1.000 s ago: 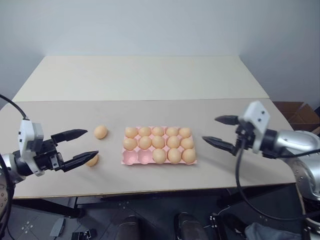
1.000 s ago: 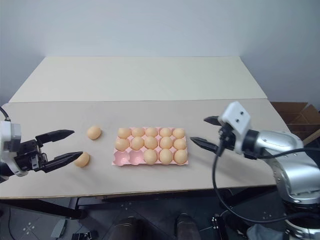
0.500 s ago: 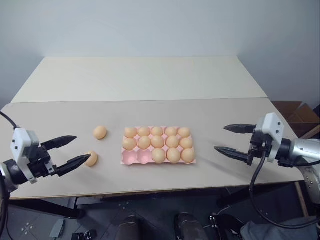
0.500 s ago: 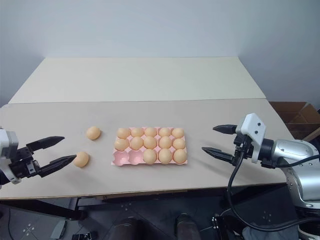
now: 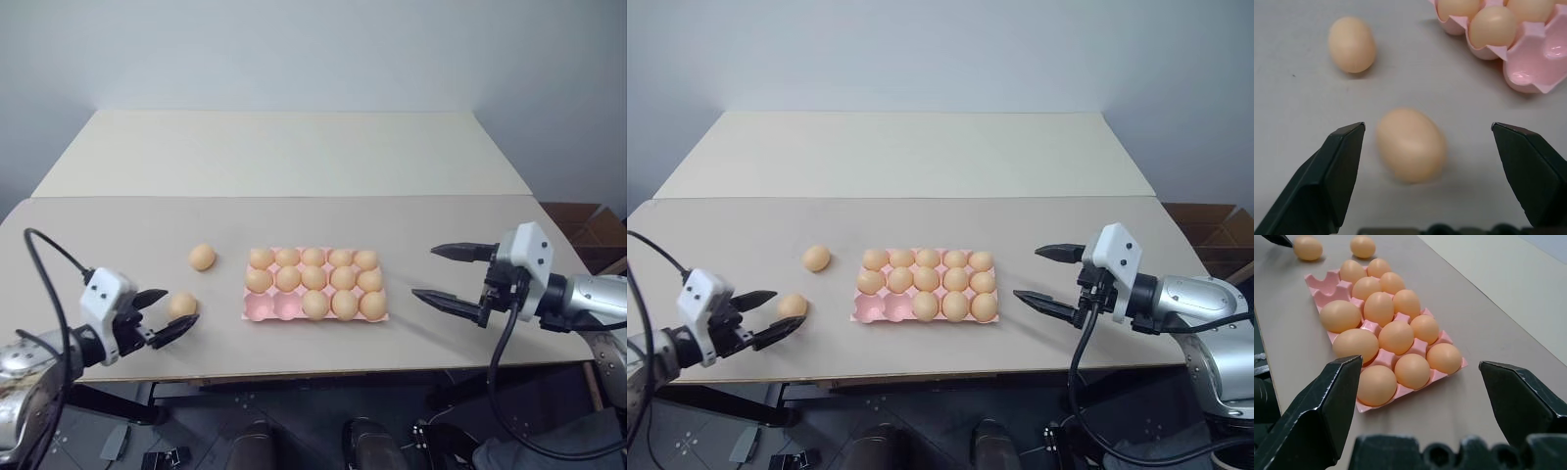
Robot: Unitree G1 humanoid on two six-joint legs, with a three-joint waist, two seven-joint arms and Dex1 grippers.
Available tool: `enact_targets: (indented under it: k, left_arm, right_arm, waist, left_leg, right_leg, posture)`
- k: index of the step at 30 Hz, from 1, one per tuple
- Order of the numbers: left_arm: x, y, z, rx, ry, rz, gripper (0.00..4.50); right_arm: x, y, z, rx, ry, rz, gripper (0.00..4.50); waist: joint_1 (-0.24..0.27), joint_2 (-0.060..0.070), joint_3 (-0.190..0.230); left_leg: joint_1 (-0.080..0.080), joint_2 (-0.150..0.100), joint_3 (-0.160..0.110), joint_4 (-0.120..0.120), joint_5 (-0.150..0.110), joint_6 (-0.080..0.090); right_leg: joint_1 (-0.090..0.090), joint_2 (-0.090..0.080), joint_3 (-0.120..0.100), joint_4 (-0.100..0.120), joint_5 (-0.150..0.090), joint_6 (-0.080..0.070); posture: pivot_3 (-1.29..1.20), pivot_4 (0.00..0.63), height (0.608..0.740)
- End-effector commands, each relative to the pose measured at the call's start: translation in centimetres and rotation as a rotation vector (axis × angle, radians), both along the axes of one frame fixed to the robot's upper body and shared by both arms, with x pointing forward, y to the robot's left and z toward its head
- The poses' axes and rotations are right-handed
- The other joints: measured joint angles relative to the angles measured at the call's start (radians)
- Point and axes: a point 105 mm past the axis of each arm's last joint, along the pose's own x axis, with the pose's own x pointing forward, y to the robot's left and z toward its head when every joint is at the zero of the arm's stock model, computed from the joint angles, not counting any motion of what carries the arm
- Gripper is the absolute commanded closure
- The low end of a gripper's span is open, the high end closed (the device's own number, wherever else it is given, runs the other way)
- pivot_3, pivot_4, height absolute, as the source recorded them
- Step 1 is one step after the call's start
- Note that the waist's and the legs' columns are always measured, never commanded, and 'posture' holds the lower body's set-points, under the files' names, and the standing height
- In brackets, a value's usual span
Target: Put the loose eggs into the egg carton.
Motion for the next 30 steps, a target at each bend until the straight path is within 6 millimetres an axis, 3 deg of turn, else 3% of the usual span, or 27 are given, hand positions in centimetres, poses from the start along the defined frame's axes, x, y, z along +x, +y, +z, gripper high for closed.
enact_targets:
  k: [1,2,5,10,12,15,18,23,30]
  left_arm:
    - [1.1,-0.3,-0.9,0.038,0.027,0.025,0.0]
    - [1.4,-0.5,-1.0,0.037,0.037,0.027,0.0]
    - [1.8,-0.7,-1.3,0.033,0.078,0.041,0.58]
    - [1.5,-0.5,-0.9,0.026,0.069,0.05,2.27]
    - [1.4,-0.5,-0.6,0.031,0.05,0.048,2.63]
    - [1.6,-1.4,0.5,0.019,-0.011,0.014,2.63]
    - [1.9,-3.5,2.9,-0.042,-0.095,-0.092,2.63]
    - [2.3,-7.0,5.2,-0.101,-0.163,-0.253,2.63]
    - [2.9,-13.2,4.6,-0.19,-0.163,-0.469,2.63]
  right_arm:
    - [-0.3,0.5,1.2,-0.001,-0.052,0.014,0.06]
    - [-0.3,0.5,1.3,0.001,-0.055,0.013,0.06]
    - [-0.4,0.5,1.6,0.003,-0.062,0.006,0.0]
    - [-0.3,0.5,1.9,0.011,-0.071,-0.003,0.0]
    - [-0.2,0.5,2.0,0.014,-0.074,-0.008,0.0]
    - [0.0,0.5,2.1,0.015,-0.077,-0.015,0.0]
    - [0.2,0.7,2.1,0.019,-0.083,-0.018,0.0]
    - [0.2,1.0,2.2,0.032,-0.092,-0.023,0.0]
    - [0.2,1.2,2.1,0.043,-0.106,-0.046,0.0]
  waist:
    - [0.001,0.0,0.0]
    - [0.001,0.0,0.0]
    - [-0.002,0.0,0.0]
    - [-0.003,0.0,0.0]
    - [-0.004,0.0,0.0]
    - [-0.002,0.0,0.0]
    - [0.004,0.0,0.0]
    - [0.008,0.0,0.0]
    - [0.008,0.0,0.0]
  left_leg:
    - [0.0,0.0,0.0,0.0,0.0,0.0]
    - [-0.001,0.0,0.0,0.0,0.0,0.0]
    - [-0.001,0.0,0.0,0.0,0.0,0.0]
    - [-0.001,0.0,-0.001,0.0,0.0,0.0]
    - [-0.001,0.0,-0.001,0.0,0.0,0.0]
    - [-0.001,0.0,-0.001,0.0,0.0,0.0]
    - [-0.001,0.0,-0.001,0.0,0.0,0.0]
    - [-0.002,-0.001,-0.001,0.001,0.0,0.0]
    - [-0.002,-0.002,-0.001,0.002,0.0,0.0]
  right_leg:
    - [0.0,0.0,0.0,0.0,0.0,0.0]
    - [0.0,0.0,0.0,0.0,0.0,0.0]
    - [0.0,0.0,0.0,-0.001,0.0,0.0]
    - [0.0,0.0,0.0,-0.001,0.0,0.0]
    - [0.0,0.0,0.0,0.0,0.0,0.0]
    - [0.0,0.0,0.0,0.0,0.0,0.0]
    - [0.0,-0.001,0.0,0.0,0.0,0.0]
    - [0.0,0.0,0.0,-0.001,0.0,0.001]
    - [0.001,0.0,0.0,-0.001,0.001,0.002]
  posture:
    - [0.0,0.15,0.74]
    - [0.0,0.15,0.74]
    - [0.0,0.15,0.74]
    - [0.0,0.15,0.74]
    - [0.0,0.15,0.74]
    - [0.0,0.15,0.74]
    - [0.0,0.15,0.74]
    - [0.0,0.15,0.74]
    - [0.0,0.15,0.74]
